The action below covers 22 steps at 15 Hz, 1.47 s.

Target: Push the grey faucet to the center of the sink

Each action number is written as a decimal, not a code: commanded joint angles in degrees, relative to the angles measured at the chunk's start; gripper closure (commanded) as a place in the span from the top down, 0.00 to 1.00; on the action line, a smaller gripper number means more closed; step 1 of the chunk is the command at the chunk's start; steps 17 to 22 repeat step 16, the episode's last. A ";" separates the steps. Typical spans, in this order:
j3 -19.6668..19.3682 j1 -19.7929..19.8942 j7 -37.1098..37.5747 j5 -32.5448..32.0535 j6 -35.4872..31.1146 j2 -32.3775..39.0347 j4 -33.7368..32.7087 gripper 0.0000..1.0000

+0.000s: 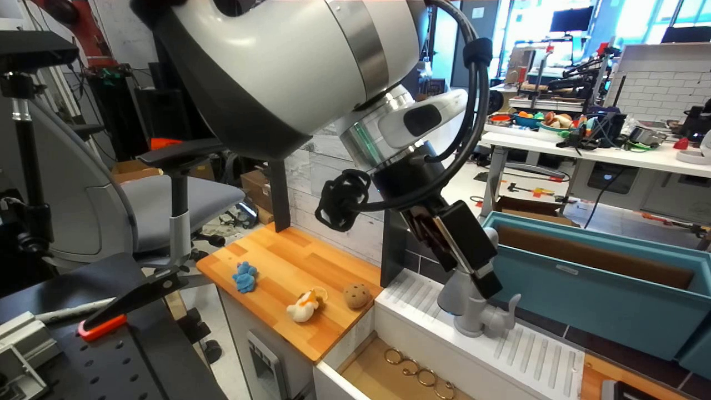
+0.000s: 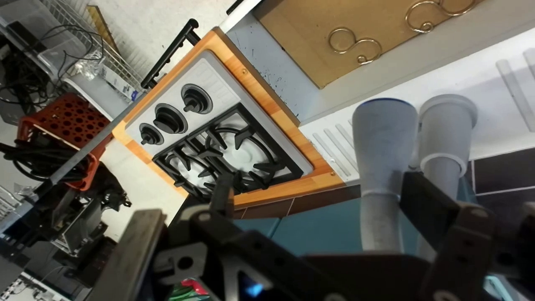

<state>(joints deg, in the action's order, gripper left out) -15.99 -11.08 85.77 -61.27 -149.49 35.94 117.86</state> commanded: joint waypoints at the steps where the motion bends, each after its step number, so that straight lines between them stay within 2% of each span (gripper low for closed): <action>1: 4.50 3.86 -5.69 1.28 0.78 -7.39 5.86 1.00; 3: 8.21 6.18 -11.65 4.74 -1.48 -11.47 9.61 1.00; 5: 12.05 8.50 -19.74 11.33 -3.01 -15.98 14.04 1.00; 7: 15.92 10.99 -28.75 20.05 -3.39 -19.67 17.97 1.00; 9: 22.50 16.19 -37.10 29.01 -1.09 -22.59 21.22 1.00; 10: 14.33 8.11 -31.07 24.46 -2.09 -18.22 16.73 1.00; 12: 16.79 10.08 -35.90 28.94 -1.96 -20.84 19.67 1.00; 22: 17.19 10.80 -36.47 29.07 -1.96 -21.60 20.74 1.00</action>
